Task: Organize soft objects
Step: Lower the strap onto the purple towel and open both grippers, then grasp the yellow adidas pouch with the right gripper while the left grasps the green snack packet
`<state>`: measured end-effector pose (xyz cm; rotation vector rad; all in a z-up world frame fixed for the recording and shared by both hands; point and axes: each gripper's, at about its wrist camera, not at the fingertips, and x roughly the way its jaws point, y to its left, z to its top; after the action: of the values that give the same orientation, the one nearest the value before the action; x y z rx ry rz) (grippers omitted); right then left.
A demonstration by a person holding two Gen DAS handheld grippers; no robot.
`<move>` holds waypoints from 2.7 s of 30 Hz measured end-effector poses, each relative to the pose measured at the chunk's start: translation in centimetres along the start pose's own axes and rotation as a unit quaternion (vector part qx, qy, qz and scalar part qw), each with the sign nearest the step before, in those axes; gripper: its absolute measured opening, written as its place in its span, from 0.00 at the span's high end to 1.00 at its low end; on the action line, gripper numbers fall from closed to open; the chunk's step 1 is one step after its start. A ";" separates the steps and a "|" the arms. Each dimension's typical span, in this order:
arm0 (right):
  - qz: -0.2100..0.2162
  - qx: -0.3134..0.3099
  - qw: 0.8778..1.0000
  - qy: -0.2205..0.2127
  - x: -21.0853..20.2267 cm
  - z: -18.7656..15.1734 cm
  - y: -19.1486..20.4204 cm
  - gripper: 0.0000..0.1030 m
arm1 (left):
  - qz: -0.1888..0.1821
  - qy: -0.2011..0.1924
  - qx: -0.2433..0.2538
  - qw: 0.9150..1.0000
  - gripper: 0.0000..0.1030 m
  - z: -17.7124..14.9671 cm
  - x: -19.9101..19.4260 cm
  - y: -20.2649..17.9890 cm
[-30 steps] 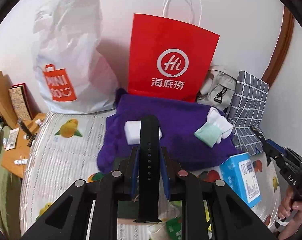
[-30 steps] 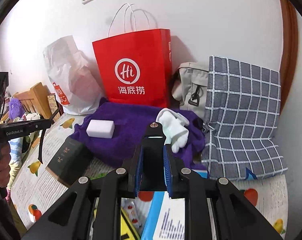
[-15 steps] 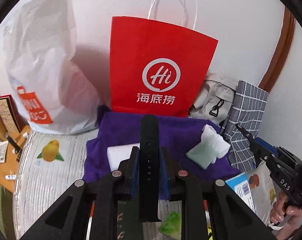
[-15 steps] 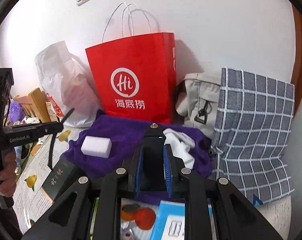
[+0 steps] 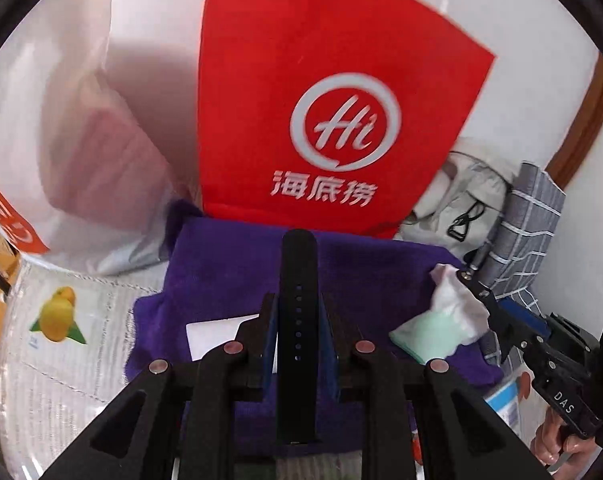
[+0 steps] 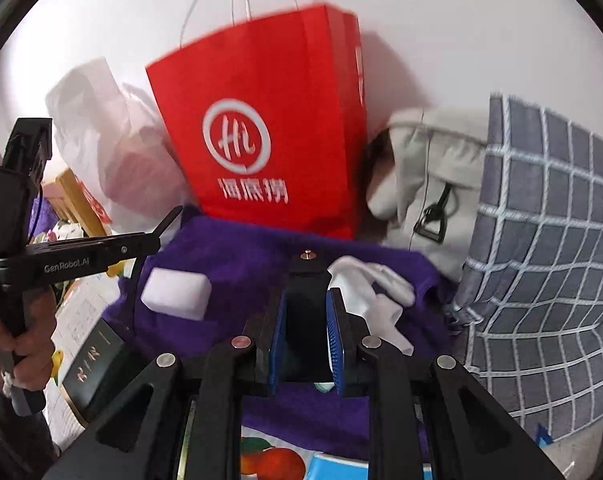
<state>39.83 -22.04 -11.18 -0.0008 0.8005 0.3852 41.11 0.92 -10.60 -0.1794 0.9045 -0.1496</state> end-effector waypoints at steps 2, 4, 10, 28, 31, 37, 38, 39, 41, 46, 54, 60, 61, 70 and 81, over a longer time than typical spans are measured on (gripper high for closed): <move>0.001 -0.001 1.000 0.008 0.8 -0.3 -0.2 0.80 | 0.009 0.016 -0.002 1.000 0.81 0.0 1.4 0.4; 0.001 -0.001 1.000 0.024 1.8 -0.6 -0.3 0.80 | 0.012 0.021 -0.005 1.000 0.81 0.0 2.1 0.9; -0.024 0.007 0.997 0.071 5.1 -1.5 -1.0 0.80 | 0.010 0.041 -0.018 0.999 0.81 0.0 3.7 2.0; -0.023 0.025 0.996 0.080 5.4 -1.7 -1.3 0.42 | -0.009 0.073 -0.051 0.996 0.79 -0.4 6.0 3.1; -0.018 0.029 0.998 0.054 4.3 -1.1 -0.9 0.40 | -0.007 0.076 -0.045 0.996 0.63 -0.3 5.6 2.9; -0.009 0.029 0.999 0.034 3.1 -1.0 0.7 0.39 | 0.000 0.052 -0.023 0.998 0.61 0.2 3.2 2.1; -0.010 0.026 0.999 0.028 2.7 -1.1 0.9 0.39 | 0.001 0.048 -0.022 0.999 0.59 0.2 2.8 2.0; -0.014 0.023 0.999 0.022 2.0 -1.5 1.1 0.39 | 0.003 0.041 -0.021 0.999 0.58 0.3 2.4 1.9; -0.019 0.018 0.999 0.025 0.9 -2.0 1.9 0.39 | 0.001 0.029 -0.019 0.999 0.58 0.6 1.4 1.8; 0.024 0.038 0.998 0.051 -1.2 -3.9 3.1 0.38 | -0.005 0.002 -0.016 1.000 0.58 1.1 -1.3 1.3; -0.008 -0.025 0.997 0.073 -6.0 -10.9 6.4 0.40 | -0.039 -0.038 0.032 0.998 0.58 0.6 -6.6 -0.9; -0.009 -0.094 0.991 0.098 -7.3 -16.0 8.7 0.29 | -0.057 -0.024 0.042 0.997 0.58 -2.4 -8.8 -1.8; -0.014 -0.100 0.989 0.107 -7.3 -16.5 8.8 0.30 | -0.055 -0.022 0.046 0.997 0.58 -3.2 -9.2 -1.8; -0.052 -0.234 0.952 0.193 -3.4 -18.2 11.7 0.29 | -0.056 -0.004 0.041 0.998 0.55 -9.1 -11.7 0.3; -0.026 -0.185 0.972 0.145 -6.5 -17.5 11.1 0.44 | -0.012 0.002 0.046 0.999 0.55 -12.4 -13.7 2.6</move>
<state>19.74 -16.48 -17.33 -0.4352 1.0043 0.4869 23.09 5.14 -8.15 -0.1044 0.8975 -0.2139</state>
